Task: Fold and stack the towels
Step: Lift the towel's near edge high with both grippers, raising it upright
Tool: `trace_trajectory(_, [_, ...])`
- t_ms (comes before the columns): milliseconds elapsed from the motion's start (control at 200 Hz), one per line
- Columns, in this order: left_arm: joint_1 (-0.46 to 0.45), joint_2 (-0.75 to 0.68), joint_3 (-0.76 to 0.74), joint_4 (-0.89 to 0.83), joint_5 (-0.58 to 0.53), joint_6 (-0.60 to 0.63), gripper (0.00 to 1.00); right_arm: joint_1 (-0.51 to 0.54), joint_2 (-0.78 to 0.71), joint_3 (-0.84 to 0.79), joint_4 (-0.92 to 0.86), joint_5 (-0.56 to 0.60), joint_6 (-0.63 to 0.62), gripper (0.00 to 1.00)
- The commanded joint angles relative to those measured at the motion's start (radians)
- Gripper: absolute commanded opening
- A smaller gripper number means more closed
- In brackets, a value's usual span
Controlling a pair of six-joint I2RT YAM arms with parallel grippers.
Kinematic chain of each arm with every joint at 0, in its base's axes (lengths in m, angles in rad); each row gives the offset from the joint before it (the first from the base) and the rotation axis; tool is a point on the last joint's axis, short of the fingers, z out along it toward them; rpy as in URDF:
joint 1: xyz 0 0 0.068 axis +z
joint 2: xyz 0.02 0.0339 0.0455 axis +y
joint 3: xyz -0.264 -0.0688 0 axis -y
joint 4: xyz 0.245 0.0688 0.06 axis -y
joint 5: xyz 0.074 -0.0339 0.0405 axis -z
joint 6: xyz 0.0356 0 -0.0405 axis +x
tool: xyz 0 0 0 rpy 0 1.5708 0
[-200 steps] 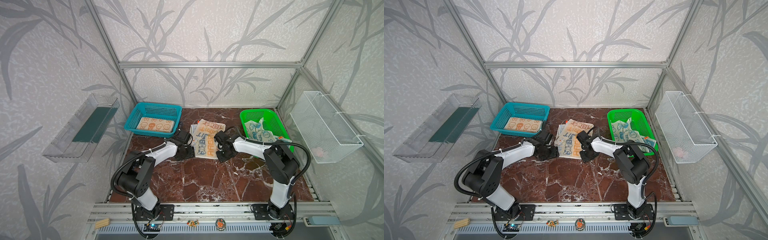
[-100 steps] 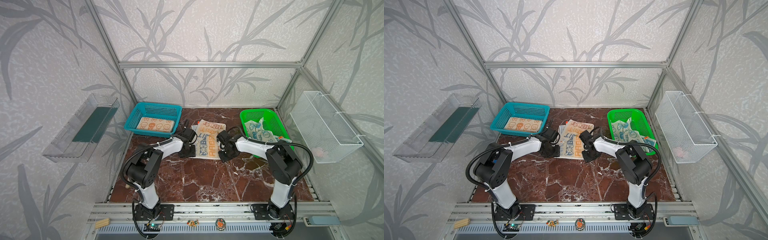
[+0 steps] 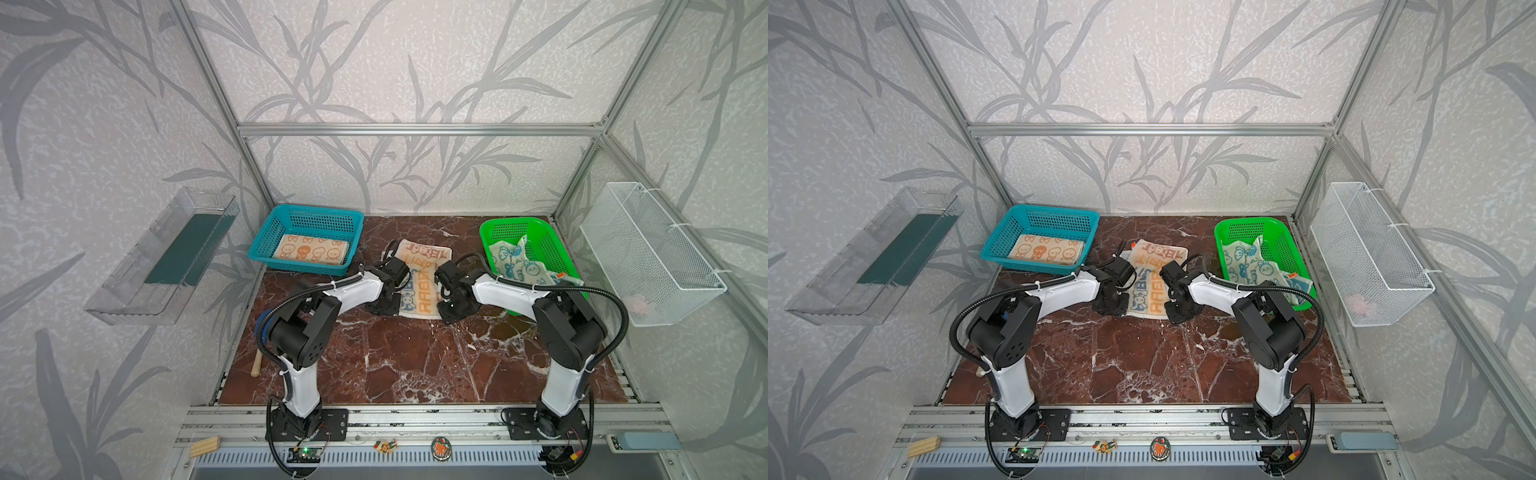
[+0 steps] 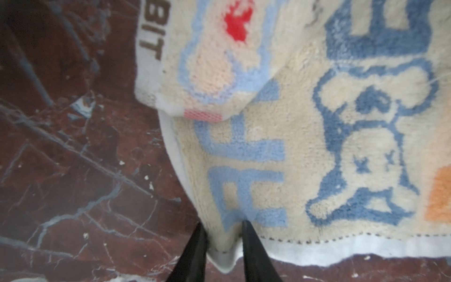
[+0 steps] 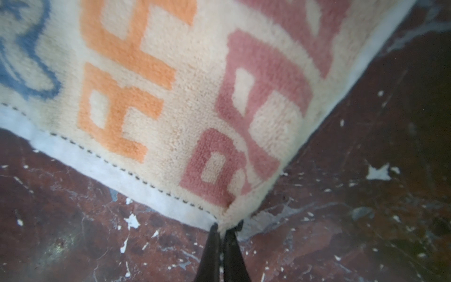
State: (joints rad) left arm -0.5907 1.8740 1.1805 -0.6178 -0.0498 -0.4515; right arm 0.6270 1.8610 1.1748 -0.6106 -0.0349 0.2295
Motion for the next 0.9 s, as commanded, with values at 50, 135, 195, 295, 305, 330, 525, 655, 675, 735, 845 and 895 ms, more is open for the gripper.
trace_trajectory(50, [-0.050,0.102,-0.050,-0.048,0.065,-0.004,0.06,-0.012,-0.019,-0.024,-0.030,-0.001,-0.011,0.00])
trace_trajectory(135, [-0.050,0.086,-0.057,-0.022,0.113,-0.021,0.00,-0.018,-0.032,-0.017,-0.035,-0.017,-0.010,0.00])
trace_trajectory(195, [-0.044,0.051,-0.064,0.004,0.160,-0.038,0.00,-0.023,-0.051,-0.004,-0.047,-0.031,-0.011,0.00])
trace_trajectory(295, [-0.010,-0.029,-0.038,0.023,0.223,-0.057,0.00,-0.046,-0.103,0.057,-0.092,-0.057,-0.020,0.00])
trace_trajectory(305, [-0.005,-0.038,-0.032,0.023,0.234,-0.058,0.00,-0.048,-0.110,0.066,-0.096,-0.061,-0.021,0.00])
trace_trajectory(330, [0.010,-0.060,-0.012,0.022,0.252,-0.061,0.00,-0.058,-0.129,0.089,-0.108,-0.071,-0.022,0.00])
trace_trajectory(525, [0.132,-0.181,0.265,-0.019,0.340,-0.104,0.00,-0.118,-0.217,0.345,-0.197,-0.122,-0.039,0.00])
trace_trajectory(655, [0.186,-0.155,0.537,-0.078,0.363,-0.106,0.00,-0.159,-0.231,0.527,-0.213,-0.145,-0.043,0.00])
trace_trajectory(675, [0.193,-0.141,0.590,-0.098,0.368,-0.104,0.00,-0.166,-0.228,0.564,-0.224,-0.149,-0.044,0.00])
trace_trajectory(735, [0.210,-0.091,0.766,-0.172,0.370,-0.091,0.00,-0.181,-0.211,0.682,-0.262,-0.155,-0.048,0.00])
trace_trajectory(845, [0.227,-0.002,1.060,-0.290,0.350,-0.072,0.00,-0.211,-0.183,0.866,-0.304,-0.174,-0.039,0.00])
trace_trajectory(895, [0.231,0.030,1.177,-0.330,0.339,-0.063,0.00,-0.221,-0.166,0.941,-0.320,-0.179,-0.041,0.00])
